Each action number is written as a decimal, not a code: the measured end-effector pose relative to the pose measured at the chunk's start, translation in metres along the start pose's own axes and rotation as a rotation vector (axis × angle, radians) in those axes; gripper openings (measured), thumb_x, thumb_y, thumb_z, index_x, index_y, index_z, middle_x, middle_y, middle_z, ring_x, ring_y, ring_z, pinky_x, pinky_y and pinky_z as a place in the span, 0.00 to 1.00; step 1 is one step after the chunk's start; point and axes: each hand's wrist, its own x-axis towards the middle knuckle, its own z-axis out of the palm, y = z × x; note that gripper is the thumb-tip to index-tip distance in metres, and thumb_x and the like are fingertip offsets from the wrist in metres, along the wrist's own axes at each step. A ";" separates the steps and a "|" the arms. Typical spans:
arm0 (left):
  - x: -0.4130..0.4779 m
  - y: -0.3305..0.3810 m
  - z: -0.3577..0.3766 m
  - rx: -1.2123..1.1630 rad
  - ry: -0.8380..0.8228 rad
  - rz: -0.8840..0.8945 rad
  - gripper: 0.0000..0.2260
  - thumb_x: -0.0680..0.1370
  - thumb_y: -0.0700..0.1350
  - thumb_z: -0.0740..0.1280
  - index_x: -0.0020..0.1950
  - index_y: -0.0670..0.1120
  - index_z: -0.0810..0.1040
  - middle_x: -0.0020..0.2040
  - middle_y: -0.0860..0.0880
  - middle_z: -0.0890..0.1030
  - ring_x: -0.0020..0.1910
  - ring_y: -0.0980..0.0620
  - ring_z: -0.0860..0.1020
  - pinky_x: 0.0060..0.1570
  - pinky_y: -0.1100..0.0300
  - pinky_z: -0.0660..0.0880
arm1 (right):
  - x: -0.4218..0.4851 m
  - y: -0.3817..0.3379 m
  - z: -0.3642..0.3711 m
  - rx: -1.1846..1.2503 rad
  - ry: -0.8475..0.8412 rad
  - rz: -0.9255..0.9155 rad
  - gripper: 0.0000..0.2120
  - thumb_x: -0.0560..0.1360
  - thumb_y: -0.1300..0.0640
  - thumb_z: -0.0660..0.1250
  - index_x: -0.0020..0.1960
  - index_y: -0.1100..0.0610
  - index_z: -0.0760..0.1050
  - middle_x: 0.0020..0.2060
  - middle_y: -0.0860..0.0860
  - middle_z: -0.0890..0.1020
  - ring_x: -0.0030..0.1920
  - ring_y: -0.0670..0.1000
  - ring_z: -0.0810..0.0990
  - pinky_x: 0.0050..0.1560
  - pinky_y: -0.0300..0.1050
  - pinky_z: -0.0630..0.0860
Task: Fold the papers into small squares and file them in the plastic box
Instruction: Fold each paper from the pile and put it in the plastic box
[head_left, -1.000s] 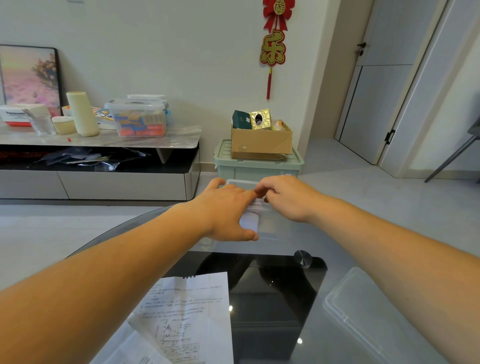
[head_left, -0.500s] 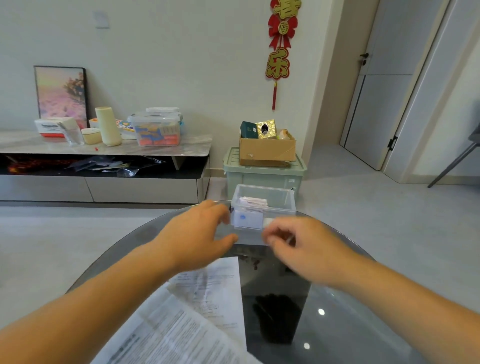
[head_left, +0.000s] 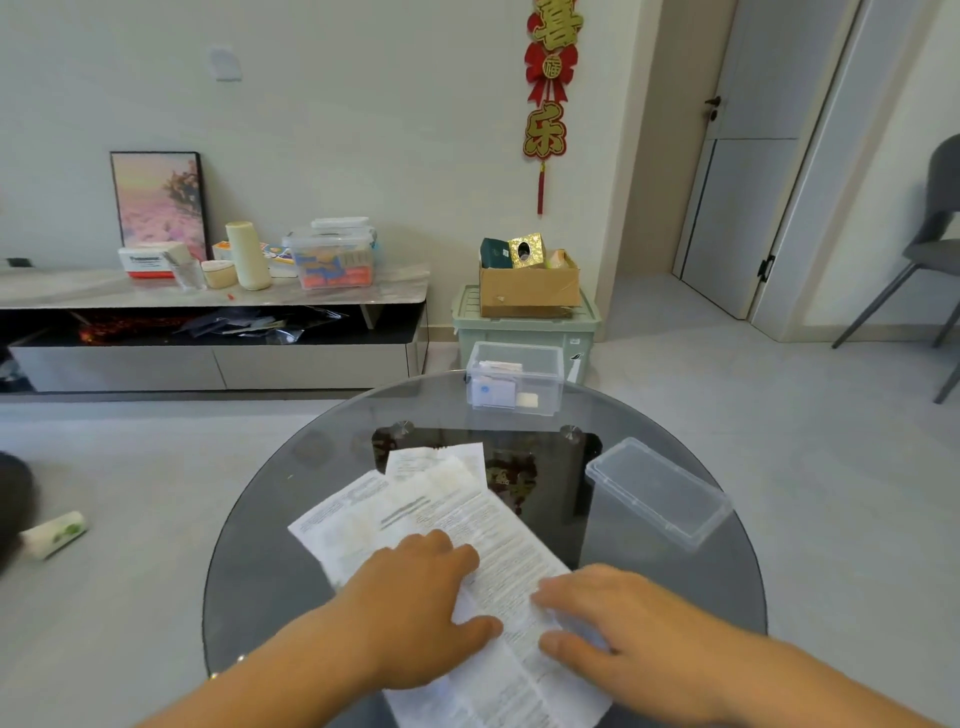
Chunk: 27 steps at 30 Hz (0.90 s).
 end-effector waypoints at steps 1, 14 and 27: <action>0.001 0.004 0.001 -0.020 -0.026 0.016 0.31 0.76 0.70 0.60 0.75 0.57 0.65 0.69 0.55 0.70 0.66 0.53 0.69 0.68 0.53 0.68 | 0.000 0.004 0.003 -0.040 0.022 0.015 0.29 0.75 0.27 0.53 0.73 0.36 0.64 0.66 0.39 0.73 0.66 0.44 0.71 0.68 0.46 0.69; -0.003 0.008 0.026 -0.065 -0.188 0.129 0.51 0.64 0.69 0.76 0.79 0.61 0.52 0.80 0.57 0.45 0.80 0.51 0.44 0.79 0.47 0.46 | -0.017 0.017 0.016 -0.191 0.191 0.100 0.22 0.79 0.32 0.53 0.64 0.42 0.74 0.57 0.38 0.73 0.57 0.44 0.68 0.60 0.43 0.71; 0.009 -0.008 0.026 -0.437 -0.011 0.153 0.15 0.72 0.57 0.76 0.55 0.54 0.79 0.66 0.65 0.71 0.61 0.68 0.70 0.61 0.73 0.66 | -0.012 0.031 0.017 0.183 0.164 0.020 0.29 0.71 0.28 0.62 0.68 0.40 0.73 0.66 0.34 0.72 0.67 0.36 0.68 0.72 0.43 0.66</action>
